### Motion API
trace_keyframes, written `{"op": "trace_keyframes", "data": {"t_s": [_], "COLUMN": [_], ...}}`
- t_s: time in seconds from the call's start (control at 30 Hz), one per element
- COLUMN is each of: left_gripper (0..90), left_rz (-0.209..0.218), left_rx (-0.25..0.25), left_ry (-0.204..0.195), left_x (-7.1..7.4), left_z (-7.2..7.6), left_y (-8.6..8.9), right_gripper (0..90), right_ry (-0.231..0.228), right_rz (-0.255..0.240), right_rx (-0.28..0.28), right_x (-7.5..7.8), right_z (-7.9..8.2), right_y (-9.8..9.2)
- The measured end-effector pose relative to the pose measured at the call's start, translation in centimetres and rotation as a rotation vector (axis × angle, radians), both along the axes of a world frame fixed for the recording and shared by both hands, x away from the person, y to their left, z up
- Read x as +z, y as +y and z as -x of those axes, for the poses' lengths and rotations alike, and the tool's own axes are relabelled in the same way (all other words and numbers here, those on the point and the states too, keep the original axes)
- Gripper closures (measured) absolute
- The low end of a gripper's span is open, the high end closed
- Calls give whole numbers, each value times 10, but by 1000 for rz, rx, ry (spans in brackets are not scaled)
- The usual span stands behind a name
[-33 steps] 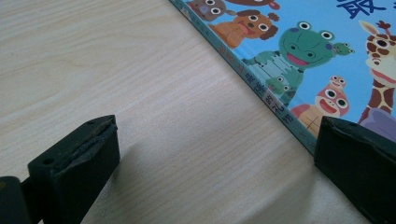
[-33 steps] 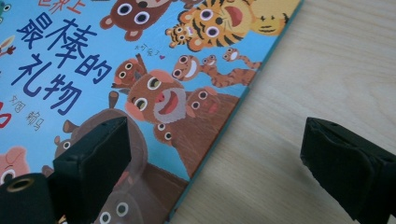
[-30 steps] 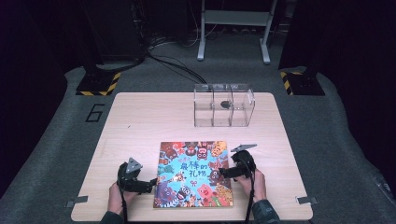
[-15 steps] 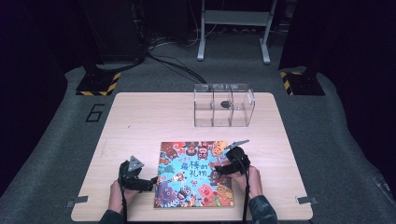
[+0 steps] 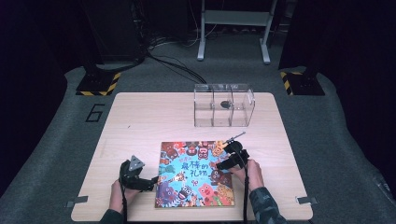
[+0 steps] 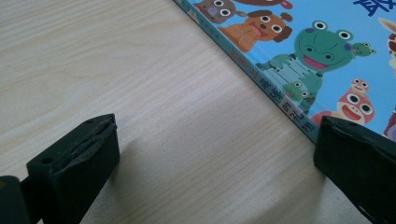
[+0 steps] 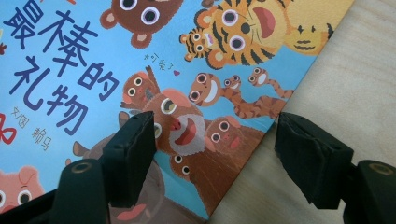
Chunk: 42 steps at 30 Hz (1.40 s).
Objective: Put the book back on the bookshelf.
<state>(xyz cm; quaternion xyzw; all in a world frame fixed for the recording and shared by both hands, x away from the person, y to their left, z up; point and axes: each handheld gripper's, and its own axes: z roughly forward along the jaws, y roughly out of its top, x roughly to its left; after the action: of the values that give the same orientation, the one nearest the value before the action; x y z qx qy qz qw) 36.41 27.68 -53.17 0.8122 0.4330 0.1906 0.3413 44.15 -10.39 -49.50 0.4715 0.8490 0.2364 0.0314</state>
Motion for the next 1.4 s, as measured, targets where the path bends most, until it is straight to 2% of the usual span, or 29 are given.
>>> {"op": "trace_keyframes", "data": {"t_s": [0.1, 0.33, 0.53, 0.6, 0.63, 0.67, 0.7, 0.8, 0.83, 1.03, 1.13, 1.2, 1.23, 1.33, 1.4], "left_gripper": [2, 2, 4, 4, 2, 2, 2, 2, 2, 3, 18, 19, 19, 19, 19], "left_rz": [0, 0, 4, -23, 19, 19, 58, 62, 68, 61, 1, -5, 12, 12, 8], "left_rx": [-1, -2, 4, -10, 22, 22, 51, 61, 62, 75, 55, 44, 62, 62, 54], "left_ry": [1, 1, -3, 6, 18, 18, 10, 8, 22, 7, 1, 10, -10, -10, 2], "left_x": [0, 0, 0, 2, 2, 2, 3, 3, 3, 0, 1, 1, 0, 0, 1], "left_z": [0, 0, 0, -1, -1, -1, -3, -3, -4, -4, -3, -3, -3, -3, -3], "left_y": [0, 0, -1, 1, -1, -1, -2, -3, -2, -3, -4, -3, -5, -5, -4], "right_gripper": [287, 327, 422, 429, 429, 429, 429, 429, 429, 440, 457, 466, 480, 510, 524], "right_ry": [-9, 2, 19, 22, 16, 16, 21, 10, 10, 17, 28, 28, 31, 40, 72], "right_rz": [0, -13, -77, -75, -73, -73, -74, -69, -69, -78, -85, -88, -100, -132, -189], "right_rx": [20, -4, -35, -41, -41, -41, -48, -32, -30, -7, -34, -37, -55, -62, -77], "right_x": [-1, 0, 0, 0, 0, 0, 0, 0, 0, 0, 0, 0, 0, -1, -3], "right_z": [-2, -3, -6, -6, -5, -5, -5, -6, -6, -7, -10, -11, -12, -13, -16], "right_y": [-1, -2, -13, -12, -12, -12, -12, -13, -13, -16, -15, -16, -17, -21, -27]}}
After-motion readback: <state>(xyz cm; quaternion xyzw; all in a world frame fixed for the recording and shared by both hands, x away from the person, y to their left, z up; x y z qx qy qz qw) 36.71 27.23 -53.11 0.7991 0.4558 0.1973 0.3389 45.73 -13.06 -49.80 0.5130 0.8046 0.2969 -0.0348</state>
